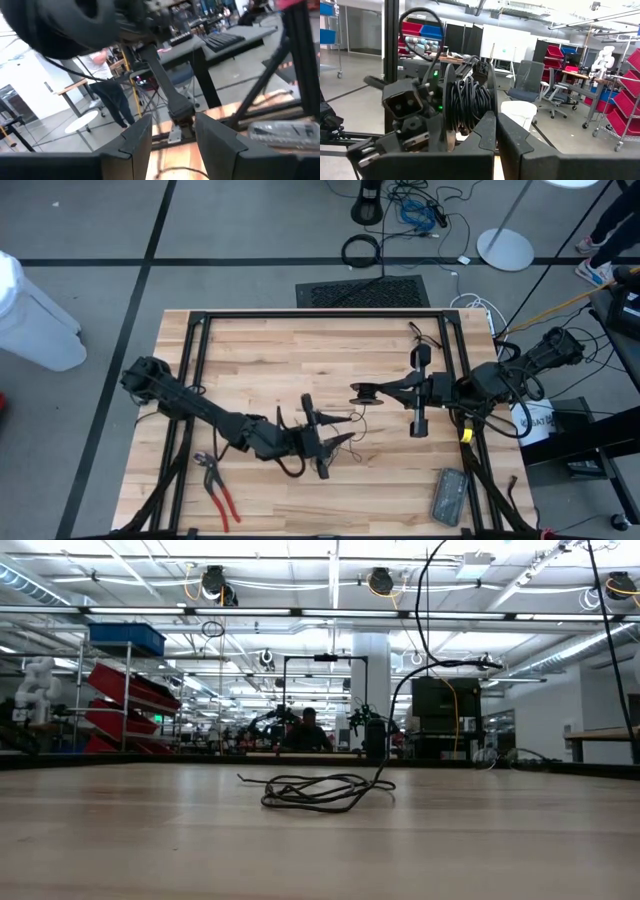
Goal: Coil cords
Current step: Uncoil the black wire from the black spool
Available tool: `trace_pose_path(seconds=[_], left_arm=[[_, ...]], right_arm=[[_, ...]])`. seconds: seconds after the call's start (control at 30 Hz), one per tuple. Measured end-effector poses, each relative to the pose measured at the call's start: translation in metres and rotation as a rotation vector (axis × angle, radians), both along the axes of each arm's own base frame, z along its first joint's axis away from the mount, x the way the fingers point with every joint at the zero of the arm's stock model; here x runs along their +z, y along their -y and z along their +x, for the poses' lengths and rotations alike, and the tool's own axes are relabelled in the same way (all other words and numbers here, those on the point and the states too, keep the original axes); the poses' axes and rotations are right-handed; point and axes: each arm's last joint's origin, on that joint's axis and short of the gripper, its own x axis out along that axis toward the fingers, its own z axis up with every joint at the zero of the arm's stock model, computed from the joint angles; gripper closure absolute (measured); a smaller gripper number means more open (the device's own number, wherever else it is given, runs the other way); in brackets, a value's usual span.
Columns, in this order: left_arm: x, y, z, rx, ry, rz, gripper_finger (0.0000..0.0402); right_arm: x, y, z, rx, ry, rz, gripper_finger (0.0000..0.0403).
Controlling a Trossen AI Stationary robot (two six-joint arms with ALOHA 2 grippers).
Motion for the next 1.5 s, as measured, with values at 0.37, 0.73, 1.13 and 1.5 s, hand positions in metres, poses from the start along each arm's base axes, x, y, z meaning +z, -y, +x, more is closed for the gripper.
trace_pose_path(seconds=[0.37,0.73,1.13,1.5], left_arm=[[0.000,-0.010,0.005,-0.067,0.010,-0.065,0.0246],[-0.001,-0.015,0.008,-0.051,0.002,-0.064,0.0246],[-0.006,-0.025,0.011,-0.010,-0.030,-0.122,0.0252],[-0.006,-0.025,0.011,-0.012,-0.030,-0.121,0.0358]], right_arm=[[0.000,0.000,0.000,0.000,0.000,-0.002,0.0403],[0.000,0.000,0.000,0.000,0.000,0.000,0.0403],[0.000,0.000,0.000,0.000,0.000,0.000,0.0403],[0.000,0.000,0.000,0.000,0.000,0.000,0.0403]])
